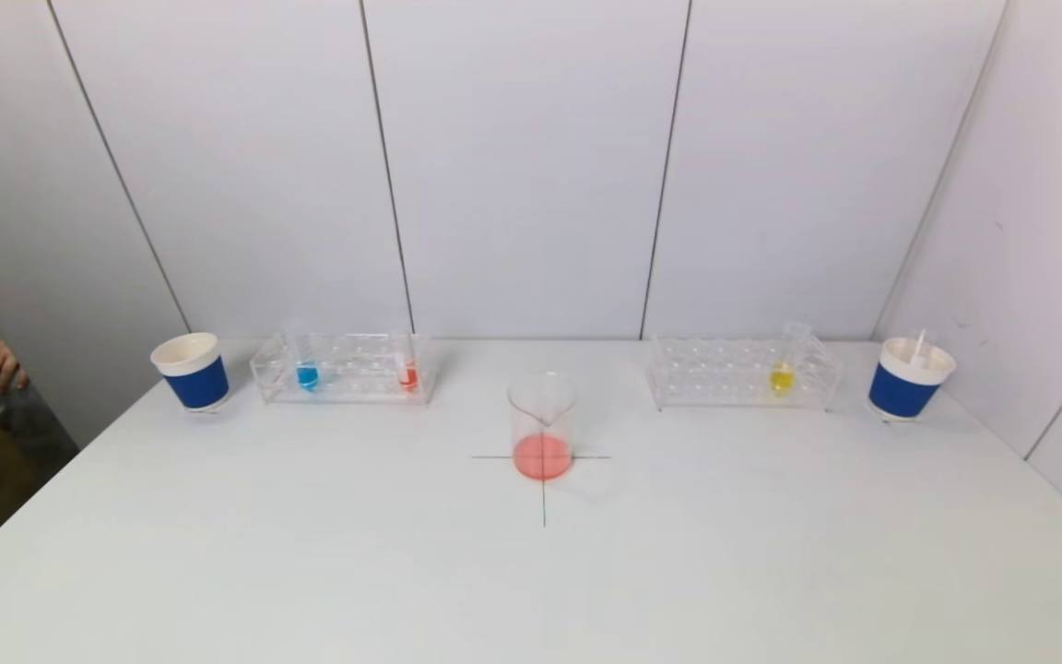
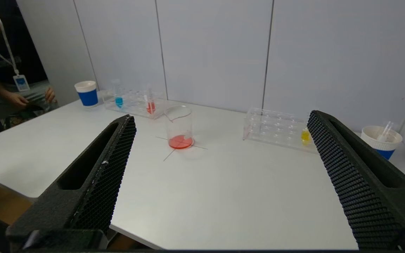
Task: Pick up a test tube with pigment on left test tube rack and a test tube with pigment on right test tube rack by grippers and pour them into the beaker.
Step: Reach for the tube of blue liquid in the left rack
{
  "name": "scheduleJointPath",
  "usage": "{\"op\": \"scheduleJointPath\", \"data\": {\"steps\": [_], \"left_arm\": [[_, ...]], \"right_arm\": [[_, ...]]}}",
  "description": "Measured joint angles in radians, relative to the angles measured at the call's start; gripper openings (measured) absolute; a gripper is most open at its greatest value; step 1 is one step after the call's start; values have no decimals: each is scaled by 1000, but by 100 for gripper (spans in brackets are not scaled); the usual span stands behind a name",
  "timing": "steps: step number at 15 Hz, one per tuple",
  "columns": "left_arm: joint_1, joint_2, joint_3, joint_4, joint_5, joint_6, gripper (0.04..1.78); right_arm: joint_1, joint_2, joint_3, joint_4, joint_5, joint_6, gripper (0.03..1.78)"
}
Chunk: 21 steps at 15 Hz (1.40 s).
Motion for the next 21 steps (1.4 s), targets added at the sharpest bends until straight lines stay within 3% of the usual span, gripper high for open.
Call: {"op": "scheduleJointPath", "data": {"steps": [5,7,9,13,18,21], "left_arm": [[0,0,0,0,0,0,176],[0,0,1,0,0,0,176],[0,0,1,0,0,0,176],[0,0,0,0,0,0,176],[0,0,0,0,0,0,176],[0,0,0,0,0,0,176]], "right_arm": [[-1,-144,201,-40,-122,-101,177],[-3,-186,275,-76,-183,-115,177],[-3,-207,333,-155,-243,-133,177],[-3,-218,441,-258,-319,-200,177],[-3,-220,616,-514,-370,-219,177],[-3,-220,629,-518,-368,-217,177]]}}
